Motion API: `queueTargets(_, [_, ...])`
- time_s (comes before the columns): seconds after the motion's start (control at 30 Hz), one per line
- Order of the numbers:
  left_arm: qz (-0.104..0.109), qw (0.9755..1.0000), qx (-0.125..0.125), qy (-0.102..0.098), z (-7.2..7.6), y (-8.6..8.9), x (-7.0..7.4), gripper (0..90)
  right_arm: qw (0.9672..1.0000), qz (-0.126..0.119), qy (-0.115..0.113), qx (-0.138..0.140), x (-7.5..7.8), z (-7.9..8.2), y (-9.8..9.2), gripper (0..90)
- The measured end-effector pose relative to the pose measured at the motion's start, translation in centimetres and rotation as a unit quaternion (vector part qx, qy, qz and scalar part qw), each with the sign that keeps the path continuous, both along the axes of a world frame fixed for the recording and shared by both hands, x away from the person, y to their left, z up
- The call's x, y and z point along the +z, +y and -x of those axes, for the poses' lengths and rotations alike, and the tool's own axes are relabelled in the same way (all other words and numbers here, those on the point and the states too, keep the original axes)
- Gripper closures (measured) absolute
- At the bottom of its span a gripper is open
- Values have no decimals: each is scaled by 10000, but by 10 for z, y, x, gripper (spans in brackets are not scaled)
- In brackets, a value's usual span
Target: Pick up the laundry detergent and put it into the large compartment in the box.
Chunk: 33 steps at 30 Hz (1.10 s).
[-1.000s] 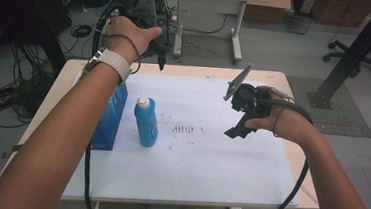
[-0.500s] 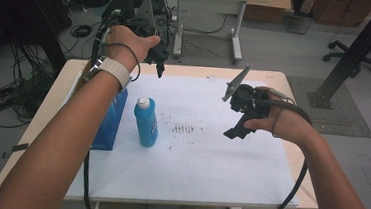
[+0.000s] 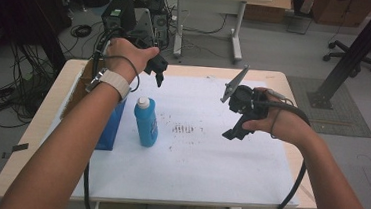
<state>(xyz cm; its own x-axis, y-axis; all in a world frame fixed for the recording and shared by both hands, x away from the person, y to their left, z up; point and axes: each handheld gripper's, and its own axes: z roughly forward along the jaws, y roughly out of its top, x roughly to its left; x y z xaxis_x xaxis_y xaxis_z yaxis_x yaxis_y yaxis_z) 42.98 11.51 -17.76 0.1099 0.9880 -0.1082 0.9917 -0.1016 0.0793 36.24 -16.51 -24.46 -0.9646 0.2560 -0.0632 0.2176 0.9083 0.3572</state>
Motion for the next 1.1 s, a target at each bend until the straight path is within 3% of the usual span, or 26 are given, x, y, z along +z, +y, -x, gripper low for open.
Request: queueTargets(1.1, [-7,9996,46,261,-4,3,-46,82,10000,-5,61,20,-7,-1,0,111])
